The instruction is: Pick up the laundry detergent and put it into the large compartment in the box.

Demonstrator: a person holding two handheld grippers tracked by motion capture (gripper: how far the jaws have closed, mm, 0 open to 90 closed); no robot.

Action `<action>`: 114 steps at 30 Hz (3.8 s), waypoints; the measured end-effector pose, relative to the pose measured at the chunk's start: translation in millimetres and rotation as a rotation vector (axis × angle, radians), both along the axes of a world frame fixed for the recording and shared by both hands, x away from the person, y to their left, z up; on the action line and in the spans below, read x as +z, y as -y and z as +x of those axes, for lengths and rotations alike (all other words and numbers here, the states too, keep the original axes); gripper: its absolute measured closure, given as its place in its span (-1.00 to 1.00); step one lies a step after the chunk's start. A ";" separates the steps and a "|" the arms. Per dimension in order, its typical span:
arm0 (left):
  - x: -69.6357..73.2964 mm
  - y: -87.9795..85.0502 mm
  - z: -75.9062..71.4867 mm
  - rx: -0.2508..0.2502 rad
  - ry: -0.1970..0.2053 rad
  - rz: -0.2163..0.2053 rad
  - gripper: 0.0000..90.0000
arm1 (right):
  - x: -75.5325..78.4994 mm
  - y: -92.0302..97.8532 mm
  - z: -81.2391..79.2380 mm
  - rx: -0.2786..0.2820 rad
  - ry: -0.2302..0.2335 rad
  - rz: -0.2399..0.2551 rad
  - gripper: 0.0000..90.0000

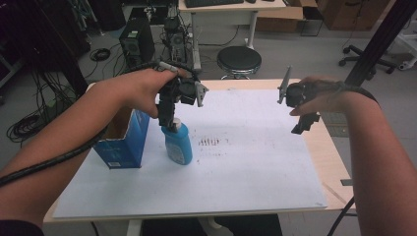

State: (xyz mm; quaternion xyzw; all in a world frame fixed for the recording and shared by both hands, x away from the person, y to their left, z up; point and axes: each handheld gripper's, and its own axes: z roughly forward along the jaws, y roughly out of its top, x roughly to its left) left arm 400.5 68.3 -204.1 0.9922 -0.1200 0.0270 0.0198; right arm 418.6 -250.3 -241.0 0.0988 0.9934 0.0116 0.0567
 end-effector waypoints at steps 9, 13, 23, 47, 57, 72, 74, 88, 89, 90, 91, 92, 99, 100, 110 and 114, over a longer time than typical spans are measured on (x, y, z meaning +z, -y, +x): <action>-5.4 -6.6 0.9 -0.042 0.010 -0.009 -1.00 | -1.3 -2.2 -3.4 -0.012 0.003 0.002 -0.85; -8.2 -7.6 0.4 -0.048 0.016 0.001 -1.00 | -2.1 -2.9 -4.1 -0.014 0.002 0.004 -0.84; -20.4 -11.0 2.3 -0.047 0.015 0.011 -1.00 | -4.1 -7.7 -2.9 -0.007 0.004 0.003 -0.84; -54.6 -15.1 6.1 -0.053 0.000 0.024 -1.00 | -8.1 -8.3 -3.8 -0.002 -0.002 -0.002 -0.84; -72.0 -20.4 5.4 -0.049 -0.001 0.038 -1.00 | -9.4 -9.2 -5.1 -0.003 -0.001 -0.002 -0.84; -83.8 -23.8 5.7 -0.053 0.018 0.017 -1.00 | -13.2 -12.9 -5.0 -0.005 -0.005 -0.006 -0.84; -85.3 -24.0 5.9 -0.052 0.019 0.018 -1.00 | -13.3 -13.2 -5.1 -0.005 -0.005 -0.011 -0.84; -91.7 -25.0 7.2 -0.048 0.022 0.016 -0.99 | -14.2 -13.1 -5.6 -0.006 -0.006 -0.013 -0.84; -92.4 -25.2 7.4 -0.048 0.022 0.012 -0.99 | -14.0 -13.1 -5.6 -0.005 -0.006 -0.013 -0.84; -92.6 -25.1 7.5 -0.049 0.020 0.012 -0.99 | -13.9 -13.1 -5.6 -0.006 -0.005 -0.012 -0.84; -92.9 -25.1 7.4 -0.052 0.021 0.010 -0.99 | -13.8 -13.0 -5.7 -0.006 -0.005 -0.012 -0.84; -92.9 -24.9 7.5 -0.051 0.018 0.013 -0.99 | -13.8 -12.8 -5.7 -0.006 -0.005 -0.011 -0.84; -94.3 -23.1 7.9 -0.059 0.027 0.017 -0.99 | -14.2 -11.3 -6.2 -0.008 -0.004 -0.010 -0.83; -93.7 -22.4 7.7 -0.063 0.031 0.021 -0.98 | -14.2 -11.2 -6.4 -0.010 -0.005 -0.011 -0.83; -92.1 -21.2 7.8 -0.083 0.047 0.022 -0.92 | -15.8 -11.9 -6.0 -0.009 -0.005 -0.011 -0.83; -91.5 -21.3 8.1 -0.065 0.043 0.024 -0.85 | -16.9 -11.5 -5.7 -0.012 -0.007 -0.010 -0.83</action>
